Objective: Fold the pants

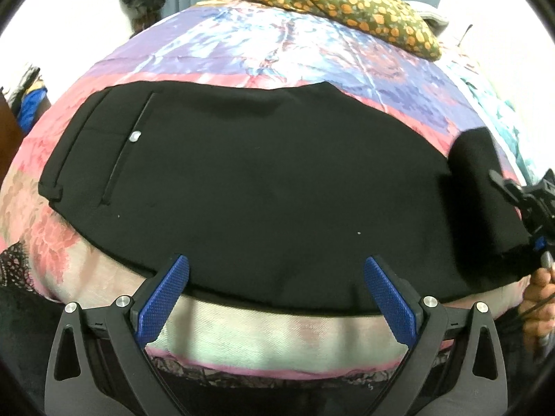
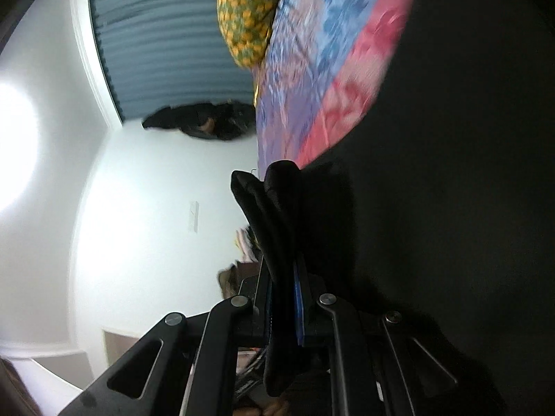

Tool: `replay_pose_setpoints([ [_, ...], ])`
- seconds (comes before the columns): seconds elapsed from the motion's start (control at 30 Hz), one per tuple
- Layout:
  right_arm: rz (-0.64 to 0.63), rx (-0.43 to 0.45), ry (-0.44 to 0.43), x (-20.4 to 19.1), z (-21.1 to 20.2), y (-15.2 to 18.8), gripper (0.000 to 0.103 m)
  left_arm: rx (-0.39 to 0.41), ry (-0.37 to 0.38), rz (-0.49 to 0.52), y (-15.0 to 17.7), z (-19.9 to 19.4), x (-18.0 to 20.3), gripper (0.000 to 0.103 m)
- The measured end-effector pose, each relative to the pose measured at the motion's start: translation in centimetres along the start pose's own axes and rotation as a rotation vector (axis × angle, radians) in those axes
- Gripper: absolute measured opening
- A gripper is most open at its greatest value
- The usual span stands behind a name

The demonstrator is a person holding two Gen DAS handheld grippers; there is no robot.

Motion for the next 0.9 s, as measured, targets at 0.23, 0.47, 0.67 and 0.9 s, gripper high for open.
replay_pose_setpoints([
  [0.23, -0.076, -0.03, 0.122, 0.1, 6.5, 0.5, 0.011, -0.011, -0.008, 0.002, 0.4, 0.2, -0.1, 0.101],
  [0.47, -0.268, -0.071, 0.242, -2.3, 9.3, 1.4, 0.062, -0.01, 0.018, 0.001, 0.5, -0.1, 0.3, 0.101],
  [0.67, -0.332, -0.016, 0.073, -5.8, 3.6, 1.7, 0.063, 0.075, 0.132, -0.045, -0.2, -3.0, 0.7, 0.098],
  [0.9, -0.396, 0.176, 0.25, -1.3, -8.0, 2.1, 0.063, 0.081, 0.265, 0.105, -2.6, -2.9, 7.3, 0.065],
])
Point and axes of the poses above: each gripper's, at about its wrist camera, not at the fingertips, and z roughly the way its jaws point, x to its right, y to its underside, the point moved 6 cm from there along z, roughly the way its jaws point, and after that the axes turned 7 degrees about z, right-handed, at the moved point
